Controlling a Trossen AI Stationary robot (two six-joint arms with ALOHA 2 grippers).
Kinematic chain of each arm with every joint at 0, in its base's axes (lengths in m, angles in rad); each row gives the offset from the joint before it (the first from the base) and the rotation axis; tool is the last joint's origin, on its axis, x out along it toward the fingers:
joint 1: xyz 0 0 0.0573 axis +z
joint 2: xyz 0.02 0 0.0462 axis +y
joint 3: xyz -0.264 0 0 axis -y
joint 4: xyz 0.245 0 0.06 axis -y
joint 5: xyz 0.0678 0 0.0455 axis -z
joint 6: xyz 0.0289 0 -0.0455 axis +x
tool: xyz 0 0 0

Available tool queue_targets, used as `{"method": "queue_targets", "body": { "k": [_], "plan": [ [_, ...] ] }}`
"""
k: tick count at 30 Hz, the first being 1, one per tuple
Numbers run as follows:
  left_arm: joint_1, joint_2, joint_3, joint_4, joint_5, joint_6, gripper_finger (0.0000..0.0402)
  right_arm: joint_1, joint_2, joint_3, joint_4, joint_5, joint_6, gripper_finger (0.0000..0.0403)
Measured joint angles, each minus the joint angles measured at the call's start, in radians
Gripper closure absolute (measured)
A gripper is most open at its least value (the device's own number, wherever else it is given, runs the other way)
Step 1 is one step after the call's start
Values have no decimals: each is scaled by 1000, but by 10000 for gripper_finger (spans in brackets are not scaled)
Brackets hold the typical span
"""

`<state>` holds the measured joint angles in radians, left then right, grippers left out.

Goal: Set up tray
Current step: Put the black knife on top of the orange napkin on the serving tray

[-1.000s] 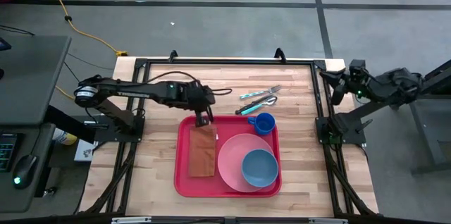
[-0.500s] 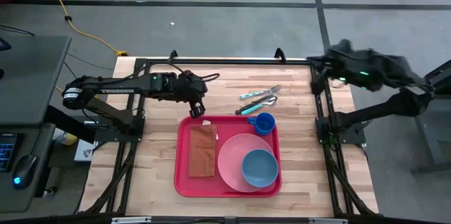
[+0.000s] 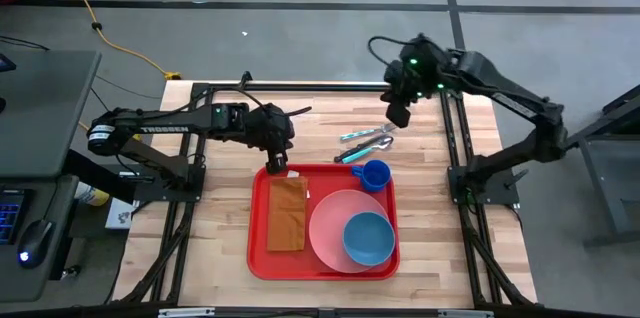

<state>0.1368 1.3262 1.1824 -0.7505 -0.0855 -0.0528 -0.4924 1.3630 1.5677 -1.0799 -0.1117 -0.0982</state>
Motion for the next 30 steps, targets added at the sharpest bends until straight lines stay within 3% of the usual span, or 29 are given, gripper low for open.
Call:
{"method": "queue_targets", "body": {
  "k": [9, 17, 23, 30],
  "plan": [
    [1, -11, 0, -12, -9, 75, 357, -95, 173, 0, -1, -37, -60, 402],
    [1, -20, -57, 27, -10, 18, 357, -121, 305, 0, -20, -47, -167, 393],
    [1, -19, -99, 50, -10, -5, 357, -94, 353, 0, -21, 28, -277, 335],
    [1, -18, -134, 108, -11, -8, 357, -42, 396, 0, 35, 46, -290, 248]
  ]
}}
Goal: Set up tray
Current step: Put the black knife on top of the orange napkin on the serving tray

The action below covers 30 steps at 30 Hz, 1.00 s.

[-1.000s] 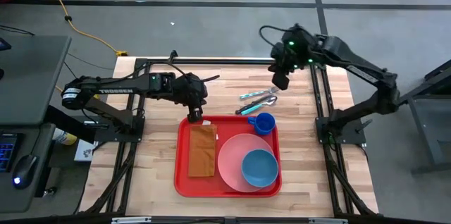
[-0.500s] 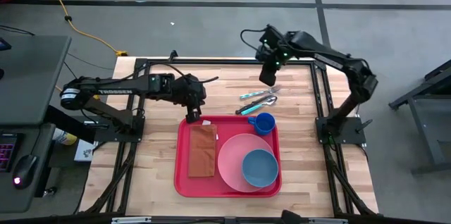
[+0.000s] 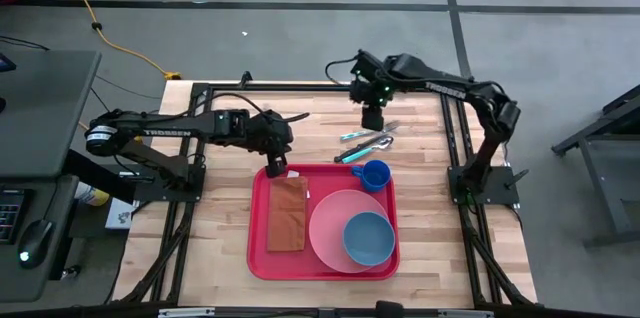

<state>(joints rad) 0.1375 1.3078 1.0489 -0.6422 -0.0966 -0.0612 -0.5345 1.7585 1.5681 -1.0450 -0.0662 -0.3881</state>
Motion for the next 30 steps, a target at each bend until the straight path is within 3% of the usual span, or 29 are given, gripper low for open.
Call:
{"method": "queue_targets", "body": {
  "k": [9, 20, 30],
  "plan": [
    [0, 0, -6, 16, -10, 2, 357, 95, 122, 0, 52, 59, -33, 211],
    [0, 0, -6, 12, -10, 6, 357, 137, 237, 0, 72, 58, -14, 230],
    [0, 0, -6, 11, -9, 11, 357, 113, 247, 0, 71, 32, -29, 233]
  ]
}}
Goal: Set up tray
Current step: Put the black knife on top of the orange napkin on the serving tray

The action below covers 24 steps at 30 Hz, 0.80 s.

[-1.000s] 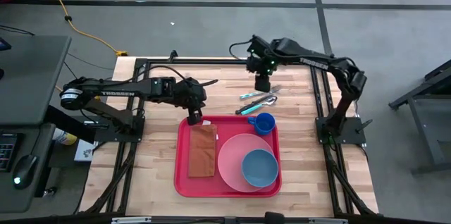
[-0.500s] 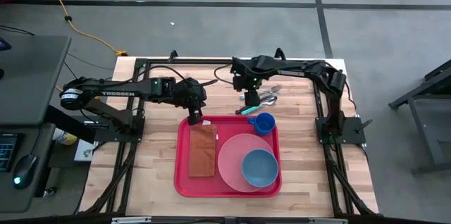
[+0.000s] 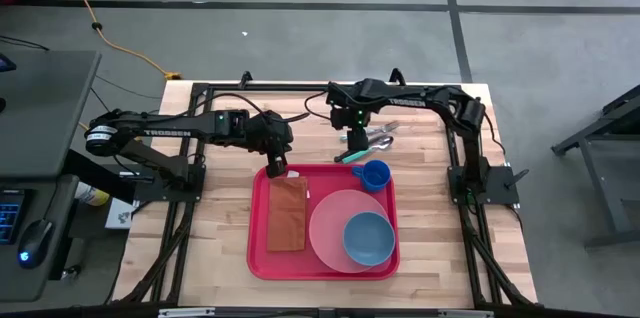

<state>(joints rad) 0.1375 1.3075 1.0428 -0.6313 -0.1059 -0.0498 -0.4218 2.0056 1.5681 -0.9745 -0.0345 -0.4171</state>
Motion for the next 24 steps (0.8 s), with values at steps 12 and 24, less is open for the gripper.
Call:
{"method": "queue_targets", "body": {
  "k": [12, 24],
  "plan": [
    [0, 0, 0, 0, 0, 4, 357, 73, 5, 0, -19, -147, -227, 240],
    [0, 0, 0, -5, 1, 4, 357, 94, 6, -137, 92, -37, -257, 254]
  ]
}}
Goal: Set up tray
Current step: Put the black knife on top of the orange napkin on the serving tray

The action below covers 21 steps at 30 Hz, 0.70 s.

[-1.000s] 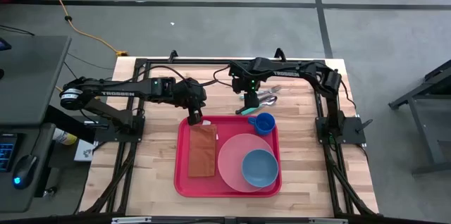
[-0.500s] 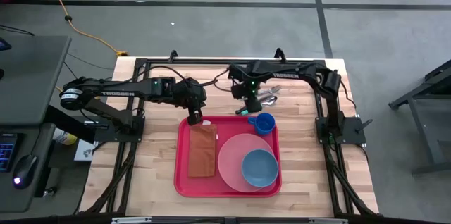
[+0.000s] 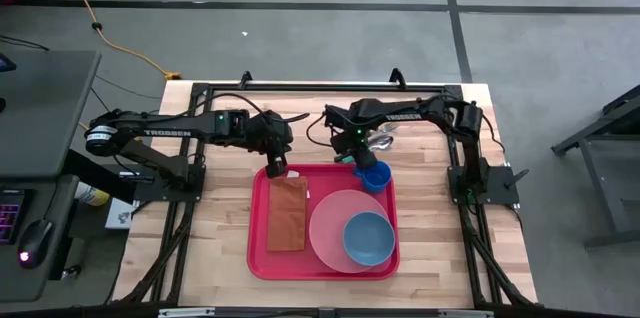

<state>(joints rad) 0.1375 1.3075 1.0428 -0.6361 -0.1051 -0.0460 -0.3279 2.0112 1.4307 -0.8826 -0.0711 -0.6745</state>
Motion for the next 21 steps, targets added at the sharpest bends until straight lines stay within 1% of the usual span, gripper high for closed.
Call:
{"method": "queue_targets", "body": {
  "k": [6, 12, 21],
  "plan": [
    [0, 0, 0, 0, 0, 0, 357, -14, -1, -35, 19, 7, 19, 249],
    [0, 0, 0, -1, 1, 0, 357, -14, -1, -38, 54, 11, 18, 253],
    [0, 0, 0, -2, 1, 0, 357, -14, -1, -38, 69, 14, 23, 247]
  ]
}}
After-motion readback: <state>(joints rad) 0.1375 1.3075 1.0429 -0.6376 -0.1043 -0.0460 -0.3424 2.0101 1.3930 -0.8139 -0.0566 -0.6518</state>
